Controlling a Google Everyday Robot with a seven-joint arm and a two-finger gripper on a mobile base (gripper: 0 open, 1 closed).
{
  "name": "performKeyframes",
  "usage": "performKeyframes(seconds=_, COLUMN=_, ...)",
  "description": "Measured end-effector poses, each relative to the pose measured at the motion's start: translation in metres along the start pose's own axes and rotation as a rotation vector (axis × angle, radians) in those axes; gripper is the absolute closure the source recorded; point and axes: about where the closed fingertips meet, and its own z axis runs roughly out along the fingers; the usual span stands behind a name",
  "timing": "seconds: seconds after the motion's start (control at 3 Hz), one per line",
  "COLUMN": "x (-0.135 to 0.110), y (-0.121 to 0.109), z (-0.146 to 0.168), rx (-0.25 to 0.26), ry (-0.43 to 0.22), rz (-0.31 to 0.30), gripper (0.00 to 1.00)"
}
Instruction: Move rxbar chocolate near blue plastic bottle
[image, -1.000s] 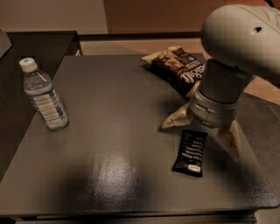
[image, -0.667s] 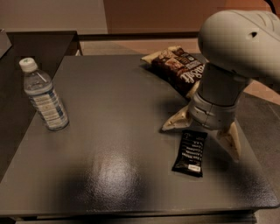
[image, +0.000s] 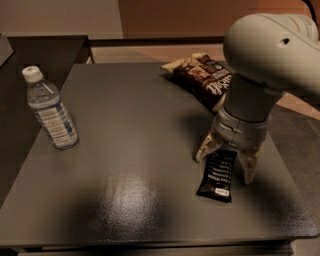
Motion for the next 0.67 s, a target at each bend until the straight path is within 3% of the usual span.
performKeyframes(seconds=0.67, x=-0.0019, y=-0.0008, z=-0.0060, rx=-0.002, ry=-0.001, rz=0.000, gripper=0.85)
